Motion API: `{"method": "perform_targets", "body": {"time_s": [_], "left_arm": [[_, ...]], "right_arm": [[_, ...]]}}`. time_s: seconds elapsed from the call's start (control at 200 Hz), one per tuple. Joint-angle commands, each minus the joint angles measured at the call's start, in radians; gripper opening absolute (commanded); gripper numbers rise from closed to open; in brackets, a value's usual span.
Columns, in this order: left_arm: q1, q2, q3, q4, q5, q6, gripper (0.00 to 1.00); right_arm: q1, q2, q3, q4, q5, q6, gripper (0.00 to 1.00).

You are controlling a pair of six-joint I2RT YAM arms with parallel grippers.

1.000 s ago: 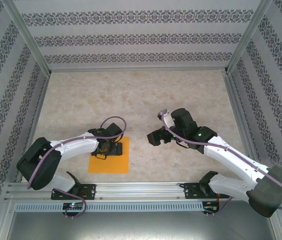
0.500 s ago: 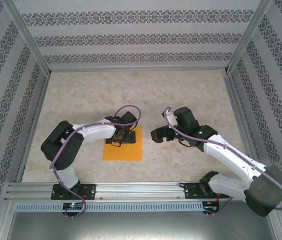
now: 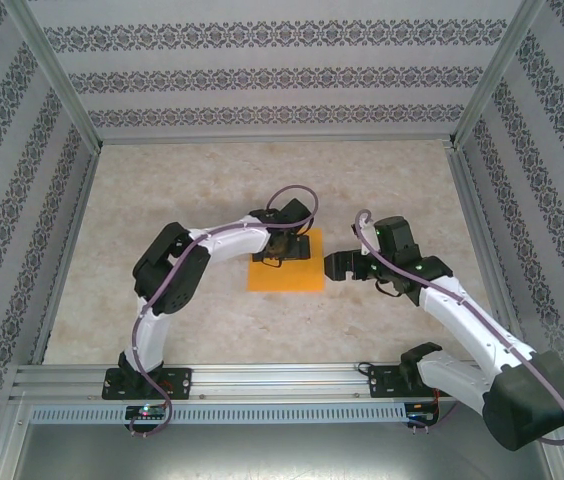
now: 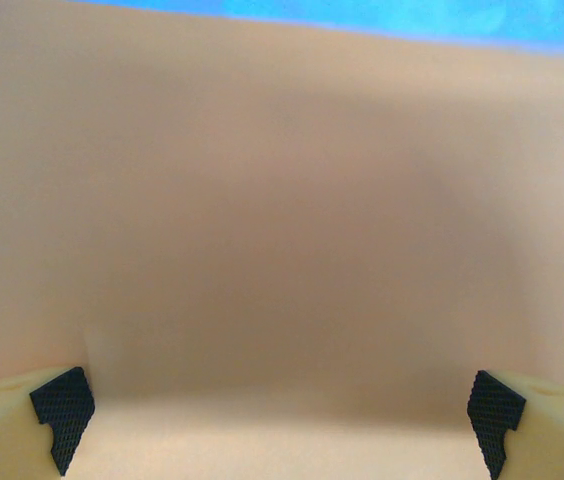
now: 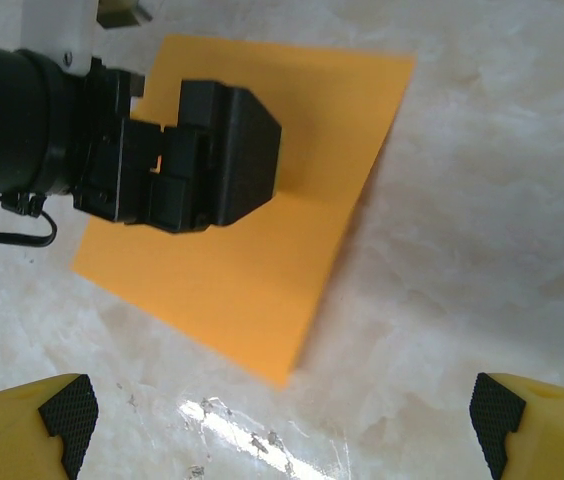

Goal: Fold a paper plane with a square sheet of paper (pick it up from the middle)
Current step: Move the square sheet of paper to the center of the table, then fold the square sheet of paper in half at the center of the table.

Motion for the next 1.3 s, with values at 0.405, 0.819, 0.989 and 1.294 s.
{"method": "perform_targets", "body": {"time_s": [0.405,0.819,0.989,1.294], "left_arm": [[-0.006,-0.112,0.02,-0.117,0.057,0.084,1.0],[0.156,-0.522,-0.315,-0.096,0.247,0.415,1.0],[0.268,-0.665,-0.539,0.078,0.429,0.427,1.0],[0.379,-0.773,-0.701,0.127,0.451,0.43,1.0]], "right_arm": [[0.025,-0.04,0.0,0.011,-0.045,0.111,0.97],[0.276,0.179,0.182,-0.048,0.301,0.253,0.98],[0.332,0.347,0.28,-0.03,0.361,0.29,0.98],[0.376,0.627,0.463,-0.082,0.47,0.324,0.98]]}}
